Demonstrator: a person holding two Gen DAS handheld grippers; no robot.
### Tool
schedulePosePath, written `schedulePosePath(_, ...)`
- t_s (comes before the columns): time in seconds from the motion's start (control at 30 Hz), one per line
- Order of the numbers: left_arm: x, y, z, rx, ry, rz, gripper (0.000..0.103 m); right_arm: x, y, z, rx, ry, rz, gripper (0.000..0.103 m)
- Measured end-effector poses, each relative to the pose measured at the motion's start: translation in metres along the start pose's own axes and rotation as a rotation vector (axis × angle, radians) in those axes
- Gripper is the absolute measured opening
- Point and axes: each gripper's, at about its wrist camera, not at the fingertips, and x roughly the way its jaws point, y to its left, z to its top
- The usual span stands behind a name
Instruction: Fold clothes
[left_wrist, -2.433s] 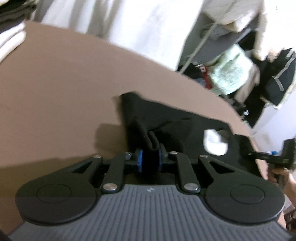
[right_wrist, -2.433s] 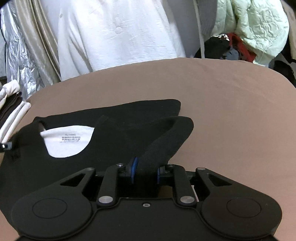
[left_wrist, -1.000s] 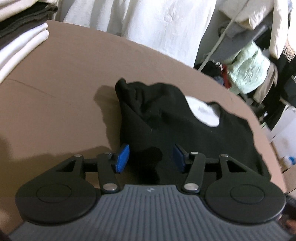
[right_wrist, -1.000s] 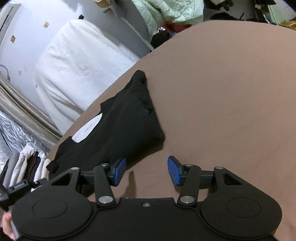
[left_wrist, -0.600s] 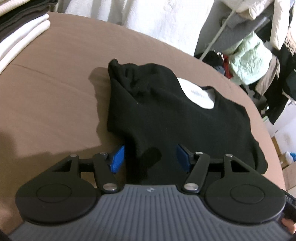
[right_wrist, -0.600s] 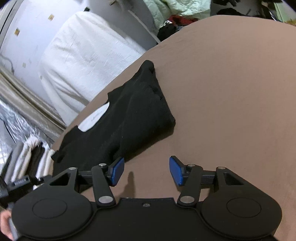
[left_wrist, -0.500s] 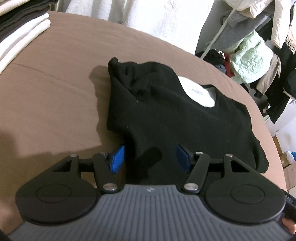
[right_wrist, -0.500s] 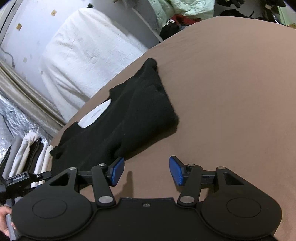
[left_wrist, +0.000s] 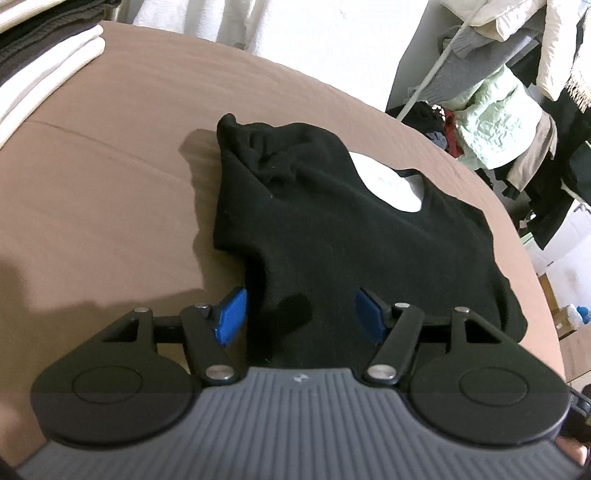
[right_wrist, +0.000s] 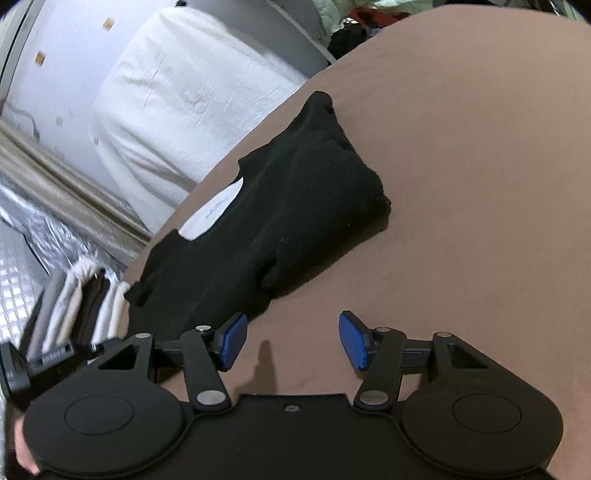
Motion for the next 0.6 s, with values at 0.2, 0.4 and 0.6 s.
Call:
schedulePosePath(0.2, 0.001, -0.003, -0.003, -0.006, 0.007, -0.014, 0.067, 0.026, -0.005, 0.022, 0.031, 0.006, 0.043, 0.061)
schedulePosePath(0.4, 0.009, -0.003, -0.007, 0.024, 0.032, 0.050, 0.067, 0.031, -0.023, 0.028, 0.257, -0.083, 0.143, 0.062)
schedulePosePath(0.6, 0.021, 0.006, -0.009, 0.000, 0.072, 0.081, 0.067, 0.026, -0.011, 0.025, 0.111, -0.132, 0.078, 0.016)
